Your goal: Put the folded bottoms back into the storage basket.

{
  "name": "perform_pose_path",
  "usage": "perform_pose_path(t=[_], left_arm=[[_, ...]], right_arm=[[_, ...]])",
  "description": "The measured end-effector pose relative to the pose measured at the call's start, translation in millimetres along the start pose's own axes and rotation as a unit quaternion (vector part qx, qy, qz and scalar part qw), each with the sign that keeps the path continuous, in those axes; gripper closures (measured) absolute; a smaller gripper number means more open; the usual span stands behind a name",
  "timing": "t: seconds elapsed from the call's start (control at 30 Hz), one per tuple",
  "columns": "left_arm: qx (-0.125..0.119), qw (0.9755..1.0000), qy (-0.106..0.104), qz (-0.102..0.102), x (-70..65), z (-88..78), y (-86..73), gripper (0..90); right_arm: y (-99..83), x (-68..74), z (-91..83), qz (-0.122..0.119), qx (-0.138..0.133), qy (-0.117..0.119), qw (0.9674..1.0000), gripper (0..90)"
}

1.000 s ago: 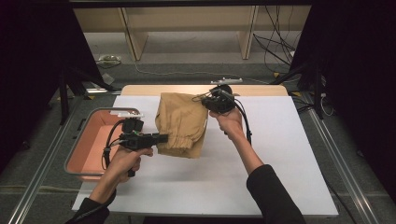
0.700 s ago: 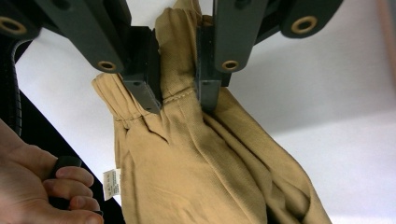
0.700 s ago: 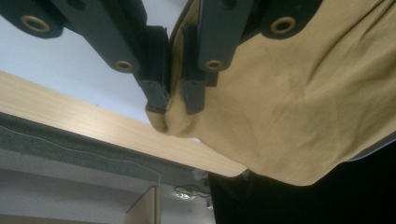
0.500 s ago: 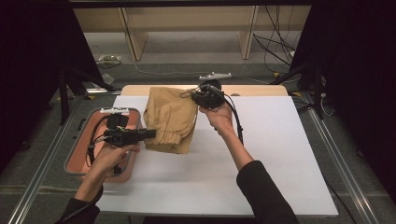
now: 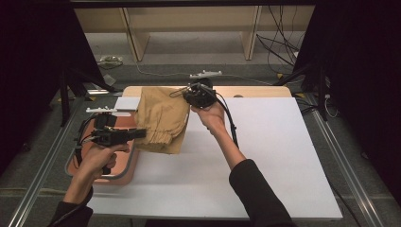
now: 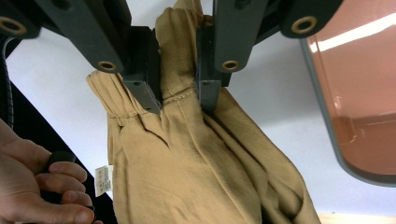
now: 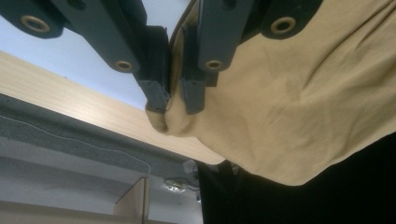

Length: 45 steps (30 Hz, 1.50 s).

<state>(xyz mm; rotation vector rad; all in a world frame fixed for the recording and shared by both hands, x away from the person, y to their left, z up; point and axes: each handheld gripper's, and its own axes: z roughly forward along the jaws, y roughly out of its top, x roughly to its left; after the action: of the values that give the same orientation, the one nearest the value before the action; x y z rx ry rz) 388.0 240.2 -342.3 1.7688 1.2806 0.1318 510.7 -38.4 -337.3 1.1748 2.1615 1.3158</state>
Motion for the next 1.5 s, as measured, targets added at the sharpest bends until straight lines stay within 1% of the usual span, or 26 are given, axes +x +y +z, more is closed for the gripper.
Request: perform_pose_path(t=[0.1, 0.2, 0.4, 0.5, 0.6, 0.8, 0.93, 1.03, 1.33, 1.5], left_arm=[[-0.005, 1.0, -0.002, -0.006, 4.1, -7.2, -0.6, 73.2], [-0.01, 0.9999, 0.002, -0.011, 8.8, -12.0, -0.9, 73.2], [-0.012, 0.9998, 0.008, -0.014, 15.2, -19.6, -2.1, 73.2], [-0.014, 0.9997, 0.009, -0.019, 18.7, -24.2, -3.7, 73.2], [-0.014, 0.9996, 0.013, -0.019, 20.9, -26.6, -4.1, 73.2], [-0.019, 0.9995, 0.016, -0.021, 25.5, -34.0, -4.4, 73.2], [-0.017, 0.9994, 0.019, -0.025, 29.1, -36.4, -5.2, 73.2], [-0.015, 0.9994, 0.023, -0.022, 30.3, -38.4, -5.4, 73.2], [-0.015, 0.9992, 0.03, -0.024, 35.9, -47.6, -4.8, 73.2], [-0.018, 0.9989, 0.031, -0.031, 40.4, -53.4, -4.9, 73.2]], right_arm=[[1.9, 4.3, 1.7, -0.004, -0.001, 0.003, 1.0, 84.0], [4.5, 10.2, 3.4, -0.006, -0.003, 0.006, 1.0, 83.9], [9.8, 21.8, 7.9, -0.016, -0.006, 0.008, 0.9998, 83.9], [11.4, 26.2, 9.2, -0.018, -0.007, 0.012, 0.9997, 83.9], [12.4, 30.7, 12.1, -0.021, -0.005, 0.012, 0.9997, 84.0], [14.7, 37.1, 16.9, -0.024, -0.005, 0.017, 0.9996, 83.9], [15.4, 40.8, 19.4, -0.025, -0.004, 0.019, 0.9995, 84.0], [16.0, 44.1, 21.1, -0.026, -0.005, 0.02, 0.9995, 83.9], [19.7, 53.4, 26.7, -0.028, -0.008, 0.026, 0.9992, 83.9], [21.3, 58.5, 29.4, -0.031, -0.009, 0.031, 0.999, 83.9]])
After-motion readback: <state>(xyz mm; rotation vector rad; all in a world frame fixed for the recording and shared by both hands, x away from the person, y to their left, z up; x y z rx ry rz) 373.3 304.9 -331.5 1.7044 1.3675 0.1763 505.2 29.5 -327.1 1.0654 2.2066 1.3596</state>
